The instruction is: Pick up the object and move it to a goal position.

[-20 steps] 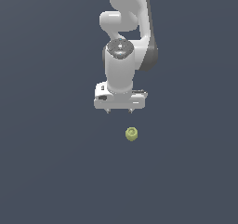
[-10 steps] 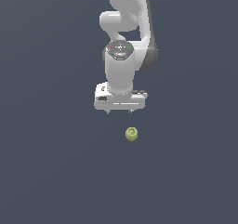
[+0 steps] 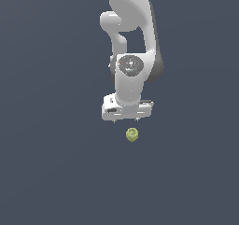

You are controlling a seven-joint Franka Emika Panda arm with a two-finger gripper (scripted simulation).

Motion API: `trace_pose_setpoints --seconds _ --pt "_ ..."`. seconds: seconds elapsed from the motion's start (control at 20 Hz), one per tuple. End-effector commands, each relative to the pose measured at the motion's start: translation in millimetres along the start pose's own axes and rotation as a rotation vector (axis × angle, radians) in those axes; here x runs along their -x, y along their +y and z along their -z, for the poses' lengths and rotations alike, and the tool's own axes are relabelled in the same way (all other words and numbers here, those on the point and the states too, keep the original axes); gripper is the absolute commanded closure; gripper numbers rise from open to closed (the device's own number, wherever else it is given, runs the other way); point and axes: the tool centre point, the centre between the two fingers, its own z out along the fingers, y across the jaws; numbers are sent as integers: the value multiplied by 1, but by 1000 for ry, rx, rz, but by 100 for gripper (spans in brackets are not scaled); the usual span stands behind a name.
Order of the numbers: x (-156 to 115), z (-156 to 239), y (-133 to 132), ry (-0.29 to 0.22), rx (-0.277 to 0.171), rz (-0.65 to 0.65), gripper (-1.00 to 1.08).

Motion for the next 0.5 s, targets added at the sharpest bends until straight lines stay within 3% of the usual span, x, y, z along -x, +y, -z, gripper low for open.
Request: trace_pose_setpoints --seconds 0.0,0.45 --pt "-9 -13 -10 4 0 32 -92" --pt "-27 -42 -32 13 -3 98 -92"
